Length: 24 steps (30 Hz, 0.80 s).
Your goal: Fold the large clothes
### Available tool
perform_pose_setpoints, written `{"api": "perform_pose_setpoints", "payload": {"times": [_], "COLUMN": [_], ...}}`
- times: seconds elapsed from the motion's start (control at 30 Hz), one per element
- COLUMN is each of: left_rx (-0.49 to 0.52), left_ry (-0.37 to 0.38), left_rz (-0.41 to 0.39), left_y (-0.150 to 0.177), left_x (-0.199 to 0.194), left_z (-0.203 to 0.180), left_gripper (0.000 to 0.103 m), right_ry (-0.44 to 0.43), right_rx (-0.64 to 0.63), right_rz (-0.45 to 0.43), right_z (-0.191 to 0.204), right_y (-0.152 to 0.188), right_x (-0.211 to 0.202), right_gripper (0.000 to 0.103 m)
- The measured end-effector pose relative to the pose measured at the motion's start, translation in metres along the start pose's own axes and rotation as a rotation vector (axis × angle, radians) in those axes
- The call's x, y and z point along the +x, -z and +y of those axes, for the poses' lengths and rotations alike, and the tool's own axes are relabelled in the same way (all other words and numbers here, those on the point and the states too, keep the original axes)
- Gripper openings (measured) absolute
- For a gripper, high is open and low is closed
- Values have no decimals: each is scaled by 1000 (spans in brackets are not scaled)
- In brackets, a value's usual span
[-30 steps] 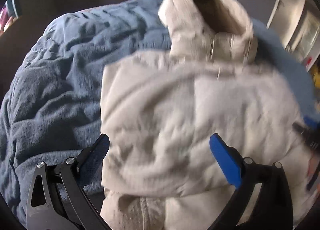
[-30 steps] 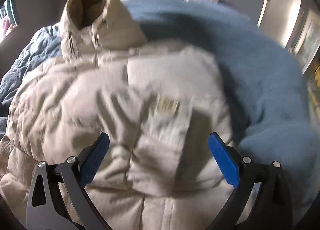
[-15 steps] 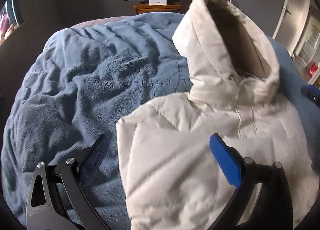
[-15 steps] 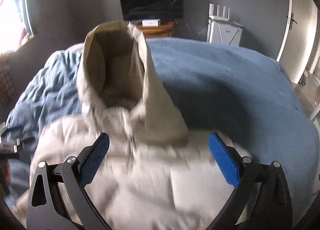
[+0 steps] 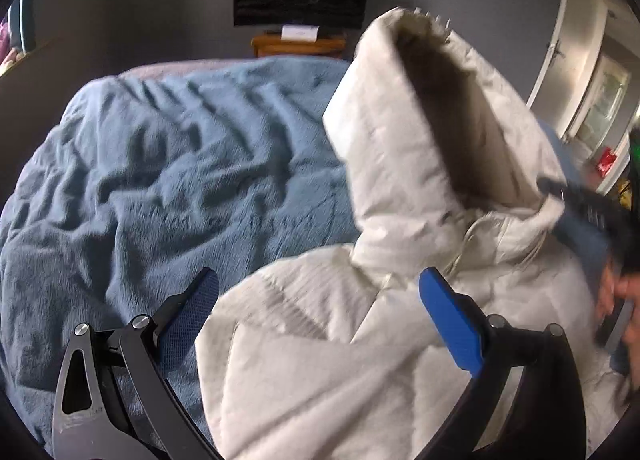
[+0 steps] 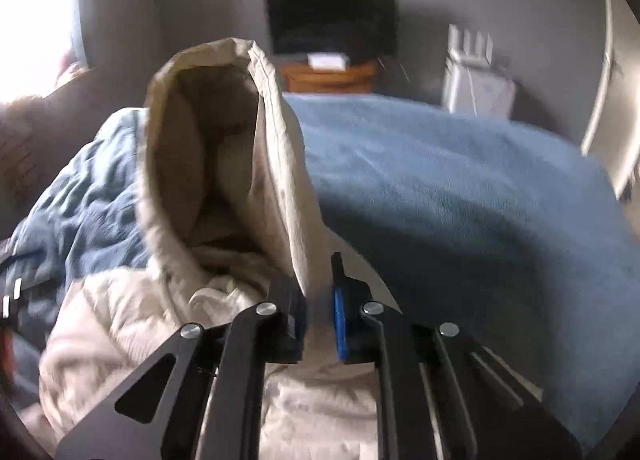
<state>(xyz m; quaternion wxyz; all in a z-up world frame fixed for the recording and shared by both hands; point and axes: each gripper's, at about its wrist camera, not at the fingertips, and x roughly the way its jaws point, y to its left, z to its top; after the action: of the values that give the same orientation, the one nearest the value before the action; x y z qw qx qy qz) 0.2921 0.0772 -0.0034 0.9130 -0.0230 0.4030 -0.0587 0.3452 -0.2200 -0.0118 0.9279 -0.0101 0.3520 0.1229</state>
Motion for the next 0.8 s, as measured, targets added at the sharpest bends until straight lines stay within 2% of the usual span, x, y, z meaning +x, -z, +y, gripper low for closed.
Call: {"api": "perform_pose_setpoints", "payload": {"times": [0.13,0.23,0.43,0.5,0.53,0.57,0.6,0.7,0.8], "left_rx": [10,22,34,83,104,129,145,191,181], "left_ry": [-7,-37,-19,-50,-58,-44,-51,-64,-26], "left_rz": [-124,-198,-206,-210,-202,-181,-169,-189,-180], "left_y": [-10,-18,-17,-5,2,10,17,42,75], "left_x": [-26,-42,-60,-69,-71,-73,-73,-89,-112], "left_z": [-11,-16,-23,-29,-31,-33,-34,-35,-33], "left_gripper": [96,96,94,78,55,19,9,7,7], "right_ry": [-40,-67,-86,-98,-101,-104,-106,-108,-132], "right_rx": [-92,-71,-90,-71,-58,-52,-50,-52,-21], "right_rz": [-57,-53,-11,-7,-4,0,6,19,38], "right_z": [15,12,14,7,4,3,3,3,-4], "right_y": [48,76,106,111,113,112,116,124,127], "right_x": [-39,-55,-59,-65,-67,-67,-69,-73,-81], "right_gripper": [9,9,9,9,9,9,9,9,11]}}
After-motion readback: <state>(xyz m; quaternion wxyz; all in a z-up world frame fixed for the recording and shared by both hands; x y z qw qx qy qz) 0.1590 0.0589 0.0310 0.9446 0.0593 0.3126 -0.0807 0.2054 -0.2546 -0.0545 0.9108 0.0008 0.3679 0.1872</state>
